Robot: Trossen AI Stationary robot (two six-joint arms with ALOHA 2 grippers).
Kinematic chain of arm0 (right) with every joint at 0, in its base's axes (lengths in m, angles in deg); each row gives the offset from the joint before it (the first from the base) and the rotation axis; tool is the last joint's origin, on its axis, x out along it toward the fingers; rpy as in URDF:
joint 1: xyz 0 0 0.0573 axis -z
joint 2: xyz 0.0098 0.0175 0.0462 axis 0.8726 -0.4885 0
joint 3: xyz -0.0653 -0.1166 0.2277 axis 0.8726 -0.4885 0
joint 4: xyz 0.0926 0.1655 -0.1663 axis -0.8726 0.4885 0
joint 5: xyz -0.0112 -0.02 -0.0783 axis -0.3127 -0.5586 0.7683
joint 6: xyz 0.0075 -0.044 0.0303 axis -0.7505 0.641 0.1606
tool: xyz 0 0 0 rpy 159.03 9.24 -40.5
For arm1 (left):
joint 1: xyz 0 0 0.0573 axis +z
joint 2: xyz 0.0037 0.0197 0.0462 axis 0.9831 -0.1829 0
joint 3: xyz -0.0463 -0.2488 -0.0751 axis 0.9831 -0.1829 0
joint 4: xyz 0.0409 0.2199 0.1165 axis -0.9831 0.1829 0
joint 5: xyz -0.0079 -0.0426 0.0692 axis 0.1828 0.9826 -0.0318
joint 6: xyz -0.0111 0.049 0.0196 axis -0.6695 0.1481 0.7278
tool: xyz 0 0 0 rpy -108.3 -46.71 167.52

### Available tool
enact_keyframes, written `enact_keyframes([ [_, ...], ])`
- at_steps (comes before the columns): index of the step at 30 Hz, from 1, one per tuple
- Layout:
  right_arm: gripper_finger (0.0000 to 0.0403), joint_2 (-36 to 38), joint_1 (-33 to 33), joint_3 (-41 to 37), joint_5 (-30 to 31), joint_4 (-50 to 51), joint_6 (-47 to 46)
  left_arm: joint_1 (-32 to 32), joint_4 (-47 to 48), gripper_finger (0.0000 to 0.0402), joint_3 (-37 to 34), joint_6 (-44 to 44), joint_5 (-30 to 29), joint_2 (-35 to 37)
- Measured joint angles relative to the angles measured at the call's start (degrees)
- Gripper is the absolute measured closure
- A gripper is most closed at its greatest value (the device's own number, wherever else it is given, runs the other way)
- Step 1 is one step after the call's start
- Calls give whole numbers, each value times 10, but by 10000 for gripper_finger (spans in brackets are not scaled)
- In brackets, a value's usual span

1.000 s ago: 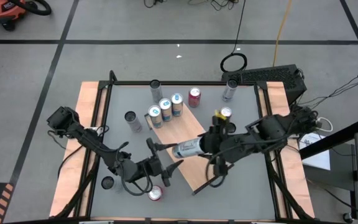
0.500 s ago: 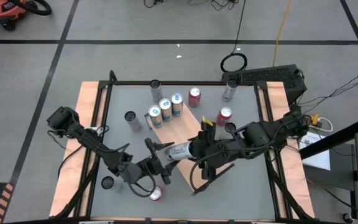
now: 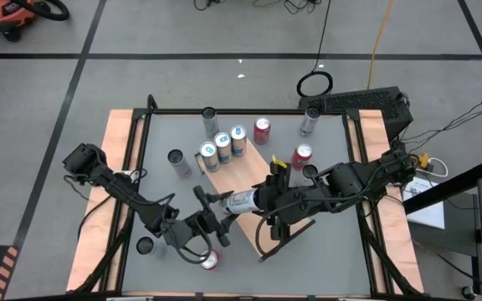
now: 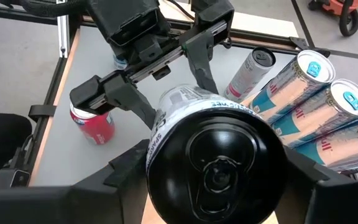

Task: Place canned beverage on shelf
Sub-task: Put the bottom right white soda can on the shelf

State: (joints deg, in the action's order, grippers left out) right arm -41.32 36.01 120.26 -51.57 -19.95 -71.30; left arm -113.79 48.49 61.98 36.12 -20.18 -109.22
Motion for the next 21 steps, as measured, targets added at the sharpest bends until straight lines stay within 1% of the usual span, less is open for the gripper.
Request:
enact_keyframes([
  [3, 174, 0, 0, 0, -1, 0, 5, -3, 1, 157, 0, -6, -1, 0],
  [5, 170, 0, 0, 0, -1, 0, 14, -6, 1, 147, 0, -9, -1, 0],
  [9, 142, 0, 0, 0, -4, 1, 33, -13, 0, 138, 0, -13, -1, 0],
  [15, 91, 8, -2, 0, -15, 11, 66, -26, 1, 152, -1, -18, 1, 0],
  [19, 76, 16, -2, 0, -27, 14, 66, -29, -1, 152, -1, -17, 1, 0],
  [21, 74, 24, -3, 0, -50, 20, 75, -30, -1, 153, -1, -19, 4, 0],
])
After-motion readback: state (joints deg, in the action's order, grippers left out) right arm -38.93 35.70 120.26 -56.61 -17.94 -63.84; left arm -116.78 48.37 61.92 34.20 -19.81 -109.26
